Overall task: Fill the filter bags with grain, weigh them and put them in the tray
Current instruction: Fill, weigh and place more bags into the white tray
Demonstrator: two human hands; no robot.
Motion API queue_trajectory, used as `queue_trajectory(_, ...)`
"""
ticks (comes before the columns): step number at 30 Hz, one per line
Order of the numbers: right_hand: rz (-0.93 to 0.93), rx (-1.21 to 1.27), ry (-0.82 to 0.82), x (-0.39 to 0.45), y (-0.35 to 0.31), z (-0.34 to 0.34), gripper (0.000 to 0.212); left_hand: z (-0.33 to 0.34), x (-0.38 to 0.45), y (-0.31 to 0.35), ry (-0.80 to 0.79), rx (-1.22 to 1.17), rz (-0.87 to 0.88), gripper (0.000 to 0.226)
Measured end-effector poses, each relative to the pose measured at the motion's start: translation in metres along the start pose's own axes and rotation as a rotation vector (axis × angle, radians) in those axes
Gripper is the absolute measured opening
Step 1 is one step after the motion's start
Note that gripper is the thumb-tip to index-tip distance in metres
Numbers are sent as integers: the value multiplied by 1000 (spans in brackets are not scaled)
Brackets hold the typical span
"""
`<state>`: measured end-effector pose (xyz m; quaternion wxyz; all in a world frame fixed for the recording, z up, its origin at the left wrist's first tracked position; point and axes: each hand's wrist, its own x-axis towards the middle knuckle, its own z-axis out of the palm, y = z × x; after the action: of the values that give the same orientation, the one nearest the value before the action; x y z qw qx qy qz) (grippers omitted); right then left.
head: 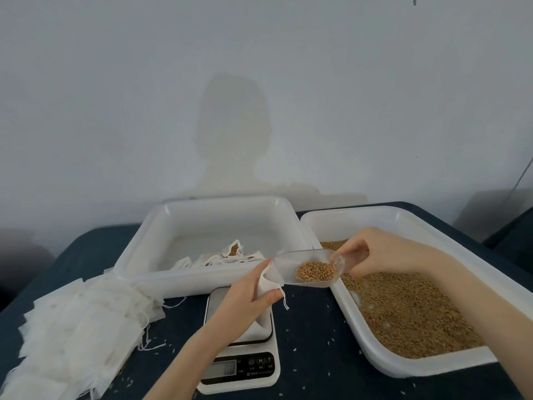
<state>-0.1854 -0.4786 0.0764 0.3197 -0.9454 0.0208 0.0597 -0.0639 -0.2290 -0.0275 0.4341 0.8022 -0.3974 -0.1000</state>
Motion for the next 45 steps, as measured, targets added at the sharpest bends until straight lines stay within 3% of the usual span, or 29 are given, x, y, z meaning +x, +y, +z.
queue_trajectory(4,16,-87,35,2,-2,-2,27,-2,-1,-4,25,7,15,54)
queue_trajectory(8,45,-144,22,3,-9,0,41,-2,0,-5,23,54,13,61)
queue_trajectory(15,74,-229,12,6,-21,2,34,-1,0,-7,7,128,36,68)
queue_trajectory(20,76,-314,-4,5,-31,2,17,1,0,-7,-34,178,43,70)
queue_trajectory(22,71,-383,24,5,-36,3,15,5,0,-8,-51,166,42,70)
queue_trajectory(27,56,-602,105,9,-43,1,32,11,-2,-8,-53,137,9,72)
queue_trajectory(35,-82,-975,238,15,-77,3,7,20,-1,4,70,7,-15,72)
queue_trajectory(38,-140,-1199,319,25,-96,6,17,24,2,10,123,-76,-41,69)
queue_trajectory(42,-184,-1292,347,33,-125,15,24,27,6,15,219,-206,-81,66)
queue_trajectory(45,-217,-1369,345,40,-145,19,51,28,8,17,258,-265,-114,57)
